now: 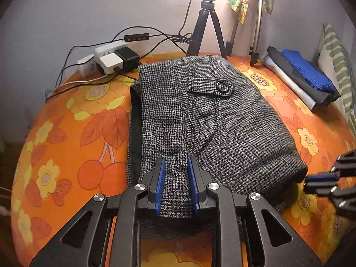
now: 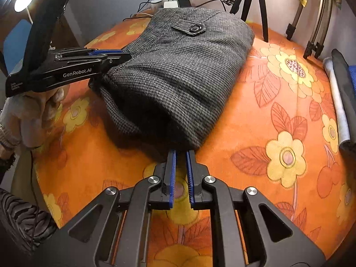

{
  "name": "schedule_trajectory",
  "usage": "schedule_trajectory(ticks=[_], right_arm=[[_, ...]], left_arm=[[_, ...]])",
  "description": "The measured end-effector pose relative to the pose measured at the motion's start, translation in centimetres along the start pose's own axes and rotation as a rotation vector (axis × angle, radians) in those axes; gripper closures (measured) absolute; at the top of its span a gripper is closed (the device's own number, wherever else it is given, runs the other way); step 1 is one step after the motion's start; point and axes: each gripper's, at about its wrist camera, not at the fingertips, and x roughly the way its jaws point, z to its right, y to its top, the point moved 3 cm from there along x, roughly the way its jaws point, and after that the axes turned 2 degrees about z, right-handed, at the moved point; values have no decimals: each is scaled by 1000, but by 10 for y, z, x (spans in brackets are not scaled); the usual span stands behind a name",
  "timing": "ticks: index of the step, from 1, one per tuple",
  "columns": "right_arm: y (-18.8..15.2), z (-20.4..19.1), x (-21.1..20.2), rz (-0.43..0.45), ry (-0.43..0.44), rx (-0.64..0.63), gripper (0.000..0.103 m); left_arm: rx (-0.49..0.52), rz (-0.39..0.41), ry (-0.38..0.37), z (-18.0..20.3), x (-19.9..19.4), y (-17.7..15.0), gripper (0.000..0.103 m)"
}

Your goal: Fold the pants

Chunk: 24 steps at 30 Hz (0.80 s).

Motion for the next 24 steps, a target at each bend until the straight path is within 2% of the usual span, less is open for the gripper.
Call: schedule_trajectory(ticks=[2, 7, 13, 15, 17, 19, 21, 24], right_arm=[[1, 5, -10, 2, 28, 2, 93], [10, 26, -38, 87, 41, 79, 93], [26, 37, -46, 138, 18, 119, 92], [31, 36, -44, 141, 16, 127, 84], [36, 36, -42, 152, 9, 133, 57], [42, 35, -41, 169, 3, 135, 50], [47, 34, -39, 174, -1, 136, 50], [55, 40, -38, 201, -6, 168, 39]], left_arm=[[14, 6, 8, 1, -2, -1, 82], [45, 19, 25, 3, -6, -4, 82], [65, 22, 31, 3, -9, -7, 82], [76, 22, 34, 4, -11, -8, 82], [82, 21, 35, 3, -12, -9, 82], [76, 20, 31, 0, -15, -11, 82], [53, 20, 16, -7, -20, -11, 82], [-70, 34, -60, -27, -31, -8, 80]])
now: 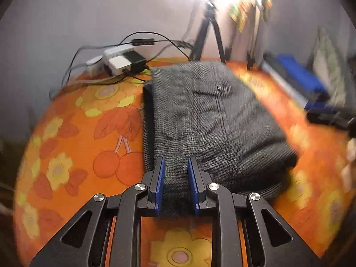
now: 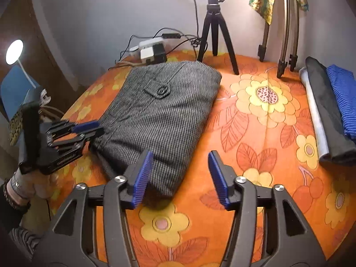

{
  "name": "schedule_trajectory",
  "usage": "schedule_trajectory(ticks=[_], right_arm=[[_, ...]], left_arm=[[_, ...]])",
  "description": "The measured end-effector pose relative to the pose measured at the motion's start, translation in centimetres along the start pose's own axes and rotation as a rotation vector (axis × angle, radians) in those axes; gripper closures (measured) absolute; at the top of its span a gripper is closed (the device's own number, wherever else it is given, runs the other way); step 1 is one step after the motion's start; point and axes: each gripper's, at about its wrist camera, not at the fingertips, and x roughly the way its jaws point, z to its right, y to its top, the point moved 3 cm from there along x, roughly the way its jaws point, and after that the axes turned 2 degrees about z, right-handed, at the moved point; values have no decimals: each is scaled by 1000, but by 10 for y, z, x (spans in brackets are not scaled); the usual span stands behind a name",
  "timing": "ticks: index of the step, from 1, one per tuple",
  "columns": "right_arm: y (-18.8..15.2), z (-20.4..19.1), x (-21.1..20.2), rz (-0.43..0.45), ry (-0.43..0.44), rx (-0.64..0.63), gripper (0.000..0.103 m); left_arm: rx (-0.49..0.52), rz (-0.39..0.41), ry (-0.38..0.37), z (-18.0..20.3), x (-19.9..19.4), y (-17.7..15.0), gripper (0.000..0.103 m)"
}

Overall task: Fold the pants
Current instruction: 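Grasp the folded pants bundle edge with the left tool while the right tool grasps beside it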

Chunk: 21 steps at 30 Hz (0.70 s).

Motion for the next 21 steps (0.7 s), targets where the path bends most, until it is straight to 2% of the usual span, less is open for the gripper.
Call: schedule_trajectory(ticks=[2, 4, 6, 7, 8, 9, 12, 14, 21], right_arm=[[5, 5, 3, 11, 5, 40, 34], [11, 12, 9, 3, 11, 84, 33], [15, 20, 15, 5, 19, 129, 32], [18, 24, 18, 7, 24, 151, 26], [21, 28, 21, 11, 33, 174, 21], [23, 30, 22, 16, 39, 184, 19], [32, 36, 30, 10, 46, 205, 16], [38, 39, 37, -2, 56, 212, 13], [53, 58, 68, -21, 95, 309, 13]], left_arm=[[-103, 18, -25, -20, -7, 6, 72], [-201, 34, -53, -37, -9, 11, 58], [-298, 30, -96, -50, -5, 16, 55], [-325, 21, -119, -53, -2, 17, 52], [-341, 13, -133, -53, 1, 18, 49], [-358, 8, -141, -55, 4, 20, 44], [-386, -17, -169, -52, 18, 26, 39], [-398, -33, -181, -51, 28, 30, 38], [-420, -93, -229, -43, 61, 45, 37]])
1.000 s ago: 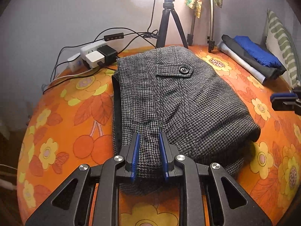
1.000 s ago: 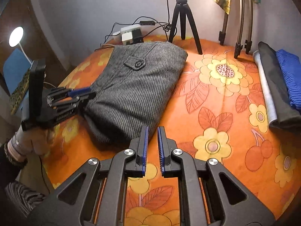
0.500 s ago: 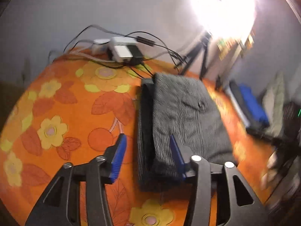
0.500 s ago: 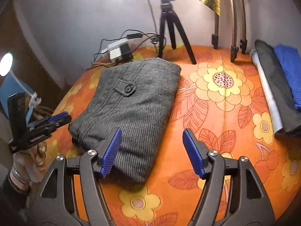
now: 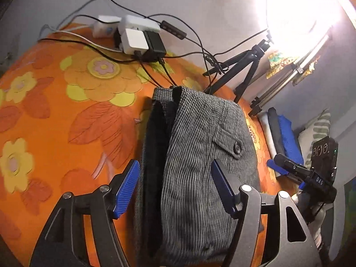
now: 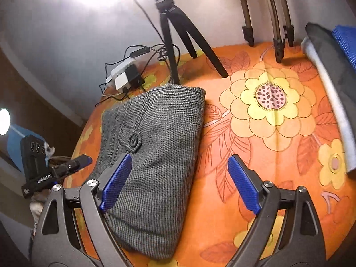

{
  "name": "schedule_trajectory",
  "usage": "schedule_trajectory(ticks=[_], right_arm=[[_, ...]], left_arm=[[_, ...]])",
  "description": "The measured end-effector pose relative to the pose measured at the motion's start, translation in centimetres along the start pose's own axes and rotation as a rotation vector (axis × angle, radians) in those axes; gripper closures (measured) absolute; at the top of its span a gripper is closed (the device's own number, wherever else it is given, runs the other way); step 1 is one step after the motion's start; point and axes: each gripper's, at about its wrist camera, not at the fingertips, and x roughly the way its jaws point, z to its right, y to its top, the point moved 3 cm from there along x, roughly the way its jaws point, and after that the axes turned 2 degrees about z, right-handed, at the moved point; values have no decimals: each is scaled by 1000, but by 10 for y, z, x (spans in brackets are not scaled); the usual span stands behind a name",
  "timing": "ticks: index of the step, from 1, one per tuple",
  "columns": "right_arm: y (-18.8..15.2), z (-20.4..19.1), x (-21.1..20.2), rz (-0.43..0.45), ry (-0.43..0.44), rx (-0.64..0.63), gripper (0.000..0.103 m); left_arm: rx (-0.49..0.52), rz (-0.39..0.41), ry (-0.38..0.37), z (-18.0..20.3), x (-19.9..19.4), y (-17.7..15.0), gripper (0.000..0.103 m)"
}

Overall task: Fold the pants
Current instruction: 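Grasp the folded pants bundle edge with the left tool while the right tool grasps beside it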

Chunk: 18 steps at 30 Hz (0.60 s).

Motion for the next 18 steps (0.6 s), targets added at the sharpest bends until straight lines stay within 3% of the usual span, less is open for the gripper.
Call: schedule_trajectory(ticks=[5, 18], right_arm=[[0, 5, 24, -24, 63, 67, 13], [-16, 3, 56, -53, 77, 15, 13]], left_arm=[[-25, -26, 32, -3, 25, 12, 37], [12, -19, 79, -2, 42, 15, 32]])
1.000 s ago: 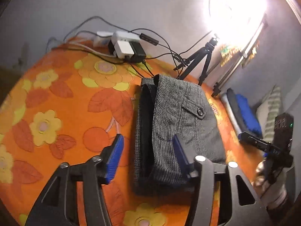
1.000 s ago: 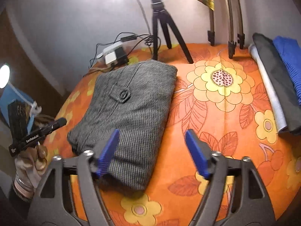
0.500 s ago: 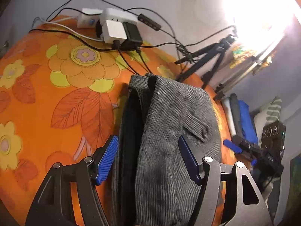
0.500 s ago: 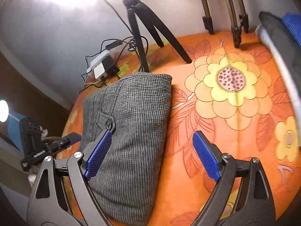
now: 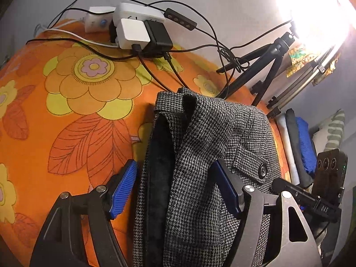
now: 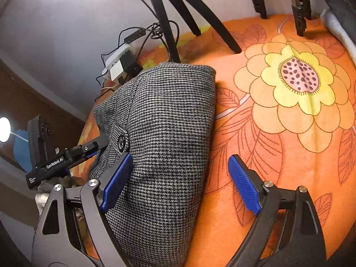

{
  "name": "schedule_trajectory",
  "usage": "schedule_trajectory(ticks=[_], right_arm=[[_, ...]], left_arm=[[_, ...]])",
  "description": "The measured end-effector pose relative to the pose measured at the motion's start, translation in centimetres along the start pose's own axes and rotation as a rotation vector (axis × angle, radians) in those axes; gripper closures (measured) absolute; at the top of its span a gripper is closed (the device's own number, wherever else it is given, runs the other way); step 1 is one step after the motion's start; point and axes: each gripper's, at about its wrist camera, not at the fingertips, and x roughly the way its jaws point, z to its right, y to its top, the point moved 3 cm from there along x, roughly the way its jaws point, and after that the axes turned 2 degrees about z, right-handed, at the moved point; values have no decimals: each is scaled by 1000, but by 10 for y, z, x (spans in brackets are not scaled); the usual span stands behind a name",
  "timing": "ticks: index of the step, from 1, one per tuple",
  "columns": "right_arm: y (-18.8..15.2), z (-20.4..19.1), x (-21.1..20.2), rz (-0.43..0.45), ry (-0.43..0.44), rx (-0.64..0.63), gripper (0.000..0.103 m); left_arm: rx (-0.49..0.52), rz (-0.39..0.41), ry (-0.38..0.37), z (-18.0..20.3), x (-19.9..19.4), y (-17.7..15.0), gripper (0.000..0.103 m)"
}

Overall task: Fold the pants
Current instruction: 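Grasp the folded pants bundle edge with the left tool while the right tool grasps beside it, then lift the pants bundle with both tools and carry it toward the striped pillow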

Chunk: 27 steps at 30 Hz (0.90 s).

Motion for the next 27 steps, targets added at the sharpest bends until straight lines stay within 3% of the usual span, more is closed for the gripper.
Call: schedule_trajectory(ticks=[4, 8, 9, 10, 13, 20, 22, 27], right_arm=[[-7, -8, 9, -18, 22, -35, 29], [-14, -17, 13, 0, -3, -82, 30], [-15, -18, 14, 3, -2, -90, 31], [-16, -19, 15, 5, -1, -90, 35], [-17, -22, 18, 11, 3, -81, 48], [-17, -27, 23, 23, -9, -92, 68], [-18, -29, 22, 27, -19, -100, 71], [-18, -29, 28, 31, -12, -90, 72]], left_arm=[[6, 11, 10, 1, 0, -1, 31], [17, 31, 22, 4, 1, -2, 32], [21, 40, 28, 5, 2, -3, 33], [21, 33, 14, 7, 4, -4, 46], [42, 43, 26, 13, 6, -7, 55], [13, 68, 34, 15, 4, -10, 65], [29, 81, 52, 18, 3, -11, 69], [34, 90, 43, 16, 6, -11, 69]])
